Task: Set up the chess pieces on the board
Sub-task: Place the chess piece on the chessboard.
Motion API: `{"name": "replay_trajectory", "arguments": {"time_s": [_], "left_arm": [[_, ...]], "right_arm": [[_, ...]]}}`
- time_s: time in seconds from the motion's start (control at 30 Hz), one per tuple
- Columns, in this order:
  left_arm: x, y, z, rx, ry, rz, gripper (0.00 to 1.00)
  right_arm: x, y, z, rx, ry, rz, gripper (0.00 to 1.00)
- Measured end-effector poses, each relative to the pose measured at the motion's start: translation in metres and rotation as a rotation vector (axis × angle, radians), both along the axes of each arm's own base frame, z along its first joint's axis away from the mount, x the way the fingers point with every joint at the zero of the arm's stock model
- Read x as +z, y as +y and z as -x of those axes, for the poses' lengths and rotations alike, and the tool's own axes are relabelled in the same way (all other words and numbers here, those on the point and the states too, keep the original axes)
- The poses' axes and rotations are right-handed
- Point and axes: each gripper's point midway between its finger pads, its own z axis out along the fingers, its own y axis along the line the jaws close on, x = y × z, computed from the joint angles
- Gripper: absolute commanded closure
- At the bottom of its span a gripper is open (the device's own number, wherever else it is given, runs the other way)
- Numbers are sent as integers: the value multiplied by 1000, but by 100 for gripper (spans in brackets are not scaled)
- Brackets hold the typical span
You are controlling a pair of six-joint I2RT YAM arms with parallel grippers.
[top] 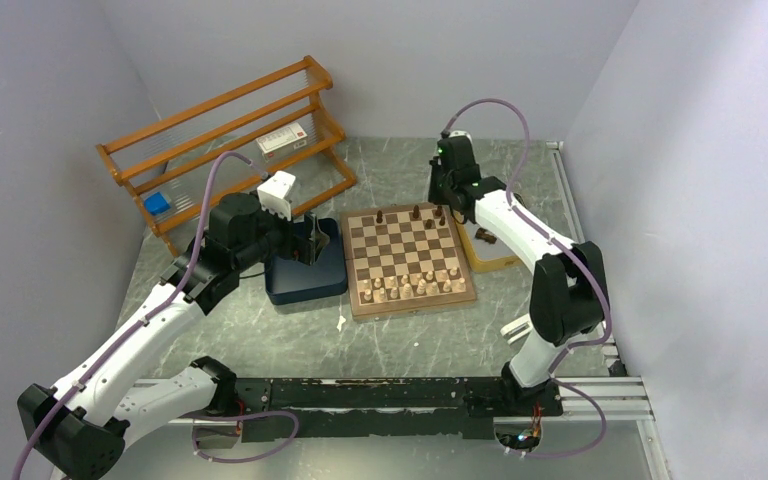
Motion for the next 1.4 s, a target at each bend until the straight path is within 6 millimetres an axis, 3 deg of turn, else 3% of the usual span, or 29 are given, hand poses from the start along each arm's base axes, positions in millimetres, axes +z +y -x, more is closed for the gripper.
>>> {"name": "replay_trajectory", "arguments": {"time_s": [0.27, 0.5, 0.83, 1.17, 1.4], "left_arm": [[0, 0, 0, 0, 0, 0, 2], [0, 0, 0, 0, 0, 1, 2], [0, 0, 0, -1, 0, 0, 2], [0, 0, 0, -1, 0, 0, 2], [0, 0, 0, -1, 0, 0, 2]], "right_arm": [[-3, 41, 16, 69, 19, -13, 85], [-19, 60, 28, 99, 62, 7, 85], [-44, 62, 31, 81, 108, 46, 85], [-84, 53, 33, 48, 168, 115, 85], [-95, 48, 32, 33, 183, 141, 85]]}}
